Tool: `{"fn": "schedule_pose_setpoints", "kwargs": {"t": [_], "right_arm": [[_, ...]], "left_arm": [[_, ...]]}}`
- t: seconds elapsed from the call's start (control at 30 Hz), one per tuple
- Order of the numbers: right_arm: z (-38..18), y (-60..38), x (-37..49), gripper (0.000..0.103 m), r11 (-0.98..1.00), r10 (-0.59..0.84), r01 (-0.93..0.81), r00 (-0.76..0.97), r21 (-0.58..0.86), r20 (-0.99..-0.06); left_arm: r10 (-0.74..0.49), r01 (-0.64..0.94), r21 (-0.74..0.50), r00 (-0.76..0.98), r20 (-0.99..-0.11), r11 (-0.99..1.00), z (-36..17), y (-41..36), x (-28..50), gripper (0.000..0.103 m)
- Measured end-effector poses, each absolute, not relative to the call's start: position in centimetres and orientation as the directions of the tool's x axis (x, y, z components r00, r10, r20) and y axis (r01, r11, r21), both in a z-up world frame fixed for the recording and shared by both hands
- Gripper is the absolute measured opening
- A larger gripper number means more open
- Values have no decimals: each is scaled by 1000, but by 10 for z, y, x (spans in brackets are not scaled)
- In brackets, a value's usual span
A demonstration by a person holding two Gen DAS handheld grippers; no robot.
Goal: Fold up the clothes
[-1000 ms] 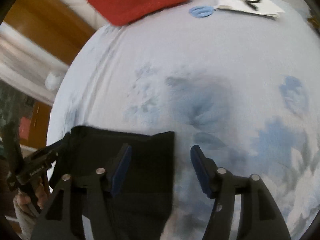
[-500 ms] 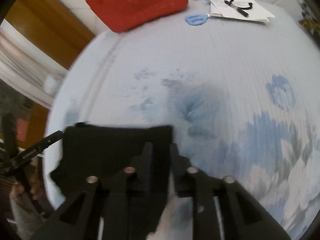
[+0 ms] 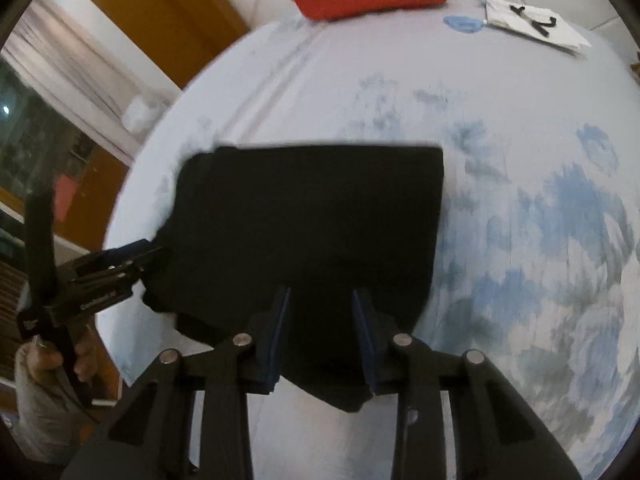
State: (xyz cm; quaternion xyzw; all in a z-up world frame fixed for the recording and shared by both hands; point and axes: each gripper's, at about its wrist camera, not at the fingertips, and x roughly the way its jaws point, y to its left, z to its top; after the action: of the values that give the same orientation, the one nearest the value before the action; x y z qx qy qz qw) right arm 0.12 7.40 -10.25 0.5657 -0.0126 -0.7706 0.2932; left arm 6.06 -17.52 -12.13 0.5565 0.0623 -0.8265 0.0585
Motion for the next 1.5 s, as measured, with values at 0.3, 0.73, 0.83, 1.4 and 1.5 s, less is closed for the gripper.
{"fn": "schedule_pose_setpoints", "kwargs": {"t": [0.3,0.73,0.83,1.4,1.5], "right_arm": [[-114,100,10,28,-849,-450,382,-165,364,-877],[-107,118,-27,54,-847,-508,306,-228,434,-831],[-113,113,-32,54,-847,-506,311,-218,432,-835],[-130,88,-44,35,-818,-514,397,-183,416,-838],[-132,88,-50,35,-822,-517,382,-190,422,-834]], "left_arm": [[44,216,-142,-403,-914,-966,-111,-203,67,74],[86,142,-156,-407,-910,-977,-128,-186,19,84],[101,113,-159,-403,-909,-981,-133,-180,13,80],[159,-2,-173,-395,-905,-985,-132,-175,5,54],[159,2,-173,-384,-910,-985,-132,-172,1,55]]}}
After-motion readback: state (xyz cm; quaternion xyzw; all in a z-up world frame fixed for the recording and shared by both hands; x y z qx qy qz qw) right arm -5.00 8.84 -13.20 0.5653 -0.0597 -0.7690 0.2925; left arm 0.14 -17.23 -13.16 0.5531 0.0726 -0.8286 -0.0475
